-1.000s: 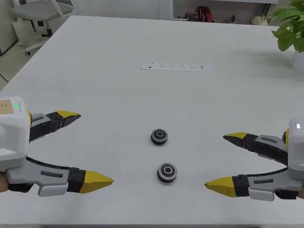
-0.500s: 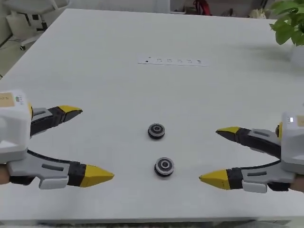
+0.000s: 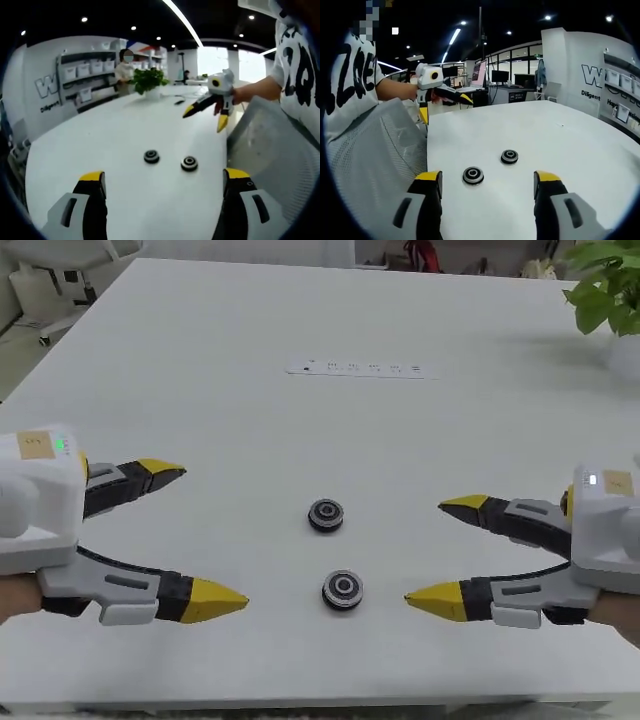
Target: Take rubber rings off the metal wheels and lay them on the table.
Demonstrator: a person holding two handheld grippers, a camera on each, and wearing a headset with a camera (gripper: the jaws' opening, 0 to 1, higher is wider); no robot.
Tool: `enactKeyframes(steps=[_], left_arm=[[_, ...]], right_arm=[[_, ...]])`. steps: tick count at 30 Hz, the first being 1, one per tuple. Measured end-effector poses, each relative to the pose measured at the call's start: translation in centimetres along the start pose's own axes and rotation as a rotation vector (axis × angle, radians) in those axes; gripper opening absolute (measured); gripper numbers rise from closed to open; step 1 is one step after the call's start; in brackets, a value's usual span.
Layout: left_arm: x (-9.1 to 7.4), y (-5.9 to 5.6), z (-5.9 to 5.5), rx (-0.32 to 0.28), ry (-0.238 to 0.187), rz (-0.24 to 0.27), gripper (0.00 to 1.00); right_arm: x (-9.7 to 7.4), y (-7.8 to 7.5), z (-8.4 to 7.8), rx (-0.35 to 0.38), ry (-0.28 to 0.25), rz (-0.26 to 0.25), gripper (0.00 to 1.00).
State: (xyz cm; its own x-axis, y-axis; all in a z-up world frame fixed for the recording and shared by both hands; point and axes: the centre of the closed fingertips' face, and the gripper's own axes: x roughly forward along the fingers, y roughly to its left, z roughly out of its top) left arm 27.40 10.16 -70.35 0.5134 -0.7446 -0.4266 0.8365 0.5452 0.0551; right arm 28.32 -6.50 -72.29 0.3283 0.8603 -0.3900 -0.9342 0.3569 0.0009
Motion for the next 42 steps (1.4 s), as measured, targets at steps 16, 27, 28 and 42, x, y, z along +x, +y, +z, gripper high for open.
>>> enactKeyframes(steps=[16, 27, 28, 42], left_arm=[[1.1, 0.6, -0.9, 0.012, 0.043, -0.041, 0.94], [2.6, -0.2, -0.8, 0.031, 0.069, -0.099, 0.91], [2.7, -0.3, -0.9, 0.031, 0.072, -0.103, 0.90], [4.1, -1.1, -0.9, 0.036, 0.090, -0.150, 0.84]], right_arm=[[1.4, -0.2, -1.3, -0.067, 0.057, 0.061, 0.61], [2.3, 0.4, -1.3, -0.093, 0.082, 0.117, 0.54], [2.4, 0.4, -1.4, -0.094, 0.082, 0.118, 0.53], [3.5, 1.0, -3.1, -0.095, 0.131, 0.169, 0.47]])
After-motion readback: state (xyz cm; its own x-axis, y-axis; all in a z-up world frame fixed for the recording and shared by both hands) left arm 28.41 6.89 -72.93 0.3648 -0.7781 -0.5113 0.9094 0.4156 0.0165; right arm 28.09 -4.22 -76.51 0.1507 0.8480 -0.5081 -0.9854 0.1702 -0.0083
